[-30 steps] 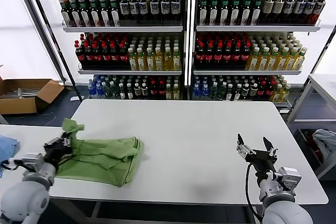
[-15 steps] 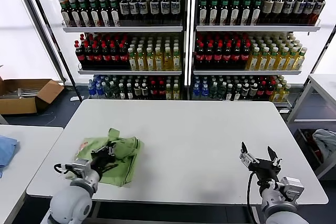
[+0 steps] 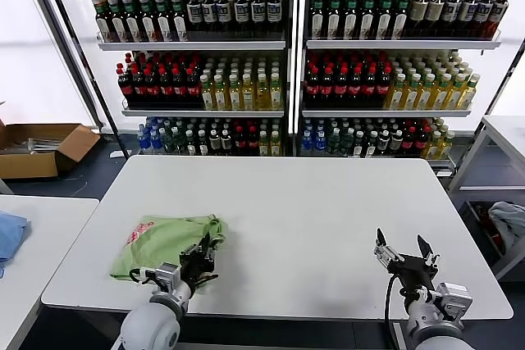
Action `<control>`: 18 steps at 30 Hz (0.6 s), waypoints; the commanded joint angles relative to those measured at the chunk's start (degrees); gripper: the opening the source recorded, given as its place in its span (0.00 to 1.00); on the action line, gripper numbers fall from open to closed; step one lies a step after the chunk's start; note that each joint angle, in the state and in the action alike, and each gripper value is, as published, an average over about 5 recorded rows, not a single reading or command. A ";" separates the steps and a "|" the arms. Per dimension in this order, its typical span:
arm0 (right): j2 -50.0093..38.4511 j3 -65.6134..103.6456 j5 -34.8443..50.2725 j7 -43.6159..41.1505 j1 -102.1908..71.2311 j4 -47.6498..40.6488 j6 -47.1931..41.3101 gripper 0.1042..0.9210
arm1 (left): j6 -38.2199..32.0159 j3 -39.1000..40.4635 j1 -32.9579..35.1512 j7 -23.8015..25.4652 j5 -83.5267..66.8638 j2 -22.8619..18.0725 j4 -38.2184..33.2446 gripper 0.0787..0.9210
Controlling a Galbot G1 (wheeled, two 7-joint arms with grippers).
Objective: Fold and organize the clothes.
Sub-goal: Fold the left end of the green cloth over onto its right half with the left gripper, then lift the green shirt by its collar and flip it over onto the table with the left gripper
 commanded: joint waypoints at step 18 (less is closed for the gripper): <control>0.07 -4.26 -1.15 -0.05 4.19 -4.11 0.29 0.88 | -1.52 -14.23 0.93 -4.53 -27.66 2.77 -24.40 0.86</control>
